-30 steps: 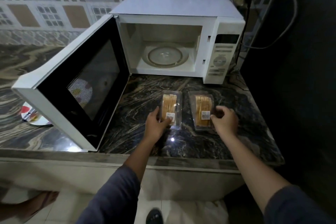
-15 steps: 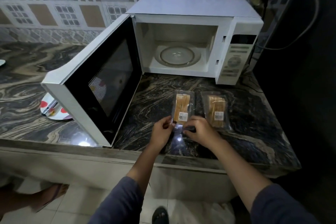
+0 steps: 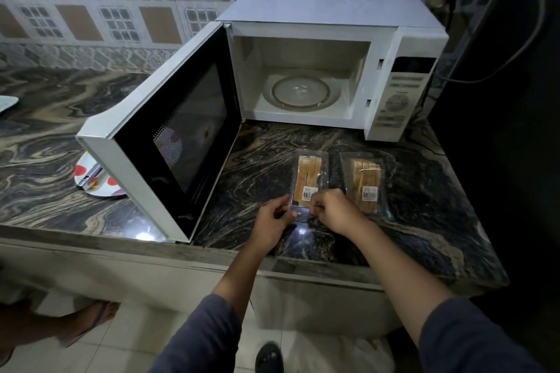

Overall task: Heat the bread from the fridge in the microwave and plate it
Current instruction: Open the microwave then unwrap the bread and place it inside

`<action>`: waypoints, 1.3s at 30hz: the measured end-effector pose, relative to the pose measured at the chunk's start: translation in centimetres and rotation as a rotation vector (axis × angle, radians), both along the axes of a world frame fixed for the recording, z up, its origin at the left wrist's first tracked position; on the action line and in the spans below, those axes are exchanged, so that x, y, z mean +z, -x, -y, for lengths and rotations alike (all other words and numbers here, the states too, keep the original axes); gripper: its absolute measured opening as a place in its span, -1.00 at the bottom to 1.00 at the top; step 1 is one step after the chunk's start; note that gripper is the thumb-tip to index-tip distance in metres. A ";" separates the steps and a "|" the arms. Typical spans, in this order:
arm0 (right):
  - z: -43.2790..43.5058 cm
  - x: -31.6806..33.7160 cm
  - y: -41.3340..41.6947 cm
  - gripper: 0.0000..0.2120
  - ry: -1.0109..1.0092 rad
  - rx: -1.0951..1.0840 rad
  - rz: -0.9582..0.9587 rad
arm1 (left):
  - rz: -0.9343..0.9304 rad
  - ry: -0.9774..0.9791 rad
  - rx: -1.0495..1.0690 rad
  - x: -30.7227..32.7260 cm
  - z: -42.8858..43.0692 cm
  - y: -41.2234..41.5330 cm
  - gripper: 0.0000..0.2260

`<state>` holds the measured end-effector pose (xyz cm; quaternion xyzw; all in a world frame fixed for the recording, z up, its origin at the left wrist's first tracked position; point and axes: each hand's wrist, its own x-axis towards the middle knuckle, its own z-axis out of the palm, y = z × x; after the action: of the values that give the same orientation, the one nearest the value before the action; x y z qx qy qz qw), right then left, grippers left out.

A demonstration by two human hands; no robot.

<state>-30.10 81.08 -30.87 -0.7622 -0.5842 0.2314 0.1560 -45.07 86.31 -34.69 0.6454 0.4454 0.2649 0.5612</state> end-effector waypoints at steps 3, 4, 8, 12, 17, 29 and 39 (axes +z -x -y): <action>0.0 0.0 0.0 -0.81 0.013 -0.009 -0.012 | -0.015 0.012 0.050 -0.2 0.0 -0.3 -0.55; -0.1 0.0 0.0 -0.81 0.016 -0.012 -0.017 | -0.021 0.025 0.070 -0.1 0.0 -0.5 -0.55; -0.2 0.6 -0.2 -0.78 0.067 -0.003 -0.027 | -0.016 0.085 0.142 0.5 -0.1 -1.1 -0.56; -0.4 1.9 0.0 -0.80 0.104 0.032 0.024 | -0.008 0.134 0.165 0.9 -0.2 -1.5 -0.58; -0.4 2.9 0.0 -0.82 0.146 0.068 0.067 | -0.033 0.117 0.146 1.1 0.0 -1.6 -0.59; -1.3 4.7 -0.7 -0.81 0.143 0.102 -0.055 | -0.077 0.064 0.141 0.9 -0.1 -1.2 -0.63; -2.8 9.6 -3.4 -0.91 -0.305 0.021 -0.081 | -0.214 0.055 0.081 2.6 -1.5 -2.1 -0.51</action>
<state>-26.66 83.86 -21.25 -0.7135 -0.6136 0.1722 0.2910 -42.97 87.80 -32.08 0.6356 0.5356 0.2047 0.5169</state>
